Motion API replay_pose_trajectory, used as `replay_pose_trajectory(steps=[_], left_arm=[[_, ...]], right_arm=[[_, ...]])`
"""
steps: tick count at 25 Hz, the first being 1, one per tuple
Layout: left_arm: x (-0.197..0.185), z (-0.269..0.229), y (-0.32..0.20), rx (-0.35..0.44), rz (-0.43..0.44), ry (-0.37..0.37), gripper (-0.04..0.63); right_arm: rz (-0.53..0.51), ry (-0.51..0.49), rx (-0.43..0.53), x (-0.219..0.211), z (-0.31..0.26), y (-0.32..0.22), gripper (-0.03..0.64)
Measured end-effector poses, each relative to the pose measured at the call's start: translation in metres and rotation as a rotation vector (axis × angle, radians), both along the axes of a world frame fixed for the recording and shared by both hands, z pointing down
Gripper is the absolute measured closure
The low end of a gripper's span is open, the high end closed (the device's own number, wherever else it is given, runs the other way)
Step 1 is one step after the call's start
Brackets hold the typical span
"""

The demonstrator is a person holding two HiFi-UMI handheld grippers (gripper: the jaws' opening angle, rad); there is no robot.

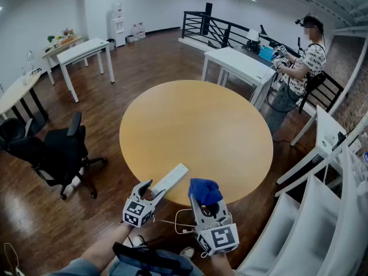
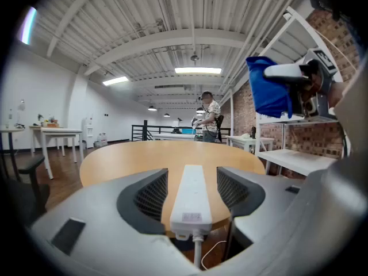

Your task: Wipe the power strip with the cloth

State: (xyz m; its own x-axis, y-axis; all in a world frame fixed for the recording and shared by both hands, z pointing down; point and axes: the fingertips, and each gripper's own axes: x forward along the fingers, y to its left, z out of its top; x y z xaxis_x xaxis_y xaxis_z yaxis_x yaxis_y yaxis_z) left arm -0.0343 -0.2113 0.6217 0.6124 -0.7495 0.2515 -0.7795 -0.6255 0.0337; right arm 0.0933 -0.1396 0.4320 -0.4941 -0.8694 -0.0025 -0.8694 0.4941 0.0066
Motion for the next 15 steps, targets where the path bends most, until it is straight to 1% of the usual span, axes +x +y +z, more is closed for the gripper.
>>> replay_pose_trajectory(steps=[3,5,8,13,15], left_arm=[[-0.009,0.028,-0.006,-0.038,-0.075,-0.031,0.248],[-0.01,0.043,-0.012,-0.046,-0.085,-0.055,0.244],[0.001,0.055,-0.016,-0.073,-0.062,-0.079,0.244],[0.015,0.072,-0.025,-0.078,-0.056,-0.111,0.244],[0.018,0.076,-0.026,-0.083,-0.068,-0.116,0.241]], right_arm=[[0.005,0.006,-0.02,0.004,0.009,0.002,0.54],[0.013,0.003,-0.036,0.007,0.014,0.002,0.54],[0.018,0.008,-0.058,0.012,0.021,0.002,0.54],[0.029,0.016,-0.073,0.021,0.028,-0.001,0.54],[0.031,0.019,-0.079,0.024,0.029,-0.004,0.54]])
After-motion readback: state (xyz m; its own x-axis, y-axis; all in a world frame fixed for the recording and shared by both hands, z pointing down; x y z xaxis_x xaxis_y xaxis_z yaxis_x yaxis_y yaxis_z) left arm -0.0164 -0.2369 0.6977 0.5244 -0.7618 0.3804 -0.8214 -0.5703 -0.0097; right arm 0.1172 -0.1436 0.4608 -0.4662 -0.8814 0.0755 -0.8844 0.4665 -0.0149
